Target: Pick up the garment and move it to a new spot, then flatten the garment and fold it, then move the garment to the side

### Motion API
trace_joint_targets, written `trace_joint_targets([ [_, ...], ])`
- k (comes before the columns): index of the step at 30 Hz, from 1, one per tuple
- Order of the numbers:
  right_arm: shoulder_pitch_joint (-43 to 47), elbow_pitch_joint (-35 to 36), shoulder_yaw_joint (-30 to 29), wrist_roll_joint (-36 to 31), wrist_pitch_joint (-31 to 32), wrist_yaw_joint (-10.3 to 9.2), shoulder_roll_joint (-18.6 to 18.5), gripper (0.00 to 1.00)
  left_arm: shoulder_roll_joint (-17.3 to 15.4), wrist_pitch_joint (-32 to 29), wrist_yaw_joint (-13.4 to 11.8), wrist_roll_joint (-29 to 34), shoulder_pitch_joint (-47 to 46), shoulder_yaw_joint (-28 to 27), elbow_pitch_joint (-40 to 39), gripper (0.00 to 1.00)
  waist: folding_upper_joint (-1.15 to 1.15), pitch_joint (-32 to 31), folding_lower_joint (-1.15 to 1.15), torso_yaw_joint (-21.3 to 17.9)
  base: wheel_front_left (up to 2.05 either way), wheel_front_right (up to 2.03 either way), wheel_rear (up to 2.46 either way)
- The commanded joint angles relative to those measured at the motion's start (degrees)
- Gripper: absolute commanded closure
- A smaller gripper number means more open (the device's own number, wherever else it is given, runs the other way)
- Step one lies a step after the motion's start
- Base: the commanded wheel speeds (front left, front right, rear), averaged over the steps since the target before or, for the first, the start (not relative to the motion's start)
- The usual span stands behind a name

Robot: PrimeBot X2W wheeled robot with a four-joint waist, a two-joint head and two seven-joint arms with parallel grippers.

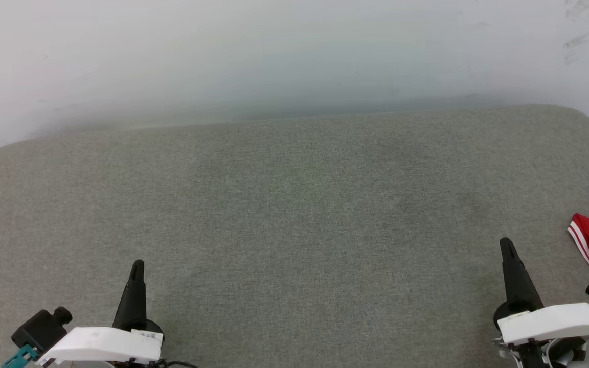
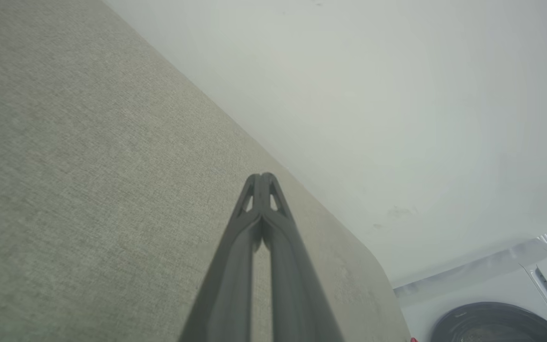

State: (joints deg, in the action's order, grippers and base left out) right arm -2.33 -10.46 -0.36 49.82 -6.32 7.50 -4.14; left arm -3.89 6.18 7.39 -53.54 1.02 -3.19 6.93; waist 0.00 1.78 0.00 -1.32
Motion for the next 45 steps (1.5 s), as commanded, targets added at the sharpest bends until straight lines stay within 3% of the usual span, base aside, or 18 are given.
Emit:
trace_joint_targets([
  [1,-1.8,0.4,-0.2,2.1,0.5,0.00,-0.5,1.00,-0.5,-0.4,0.1,-1.9,-1.4,-0.1,-0.3,1.00,0.00,0.0,0.00,0.0,0.00,0.00,0.00],
  [45,-3.2,-2.0,-2.6,28.3,7.1,-0.01,-0.4,1.00,-0.4,-7.1,0.1,-25.8,-5.3,-0.9,4.2,1.00,0.00,-0.9,0.00,0.7,0.00,0.00,0.00],
])
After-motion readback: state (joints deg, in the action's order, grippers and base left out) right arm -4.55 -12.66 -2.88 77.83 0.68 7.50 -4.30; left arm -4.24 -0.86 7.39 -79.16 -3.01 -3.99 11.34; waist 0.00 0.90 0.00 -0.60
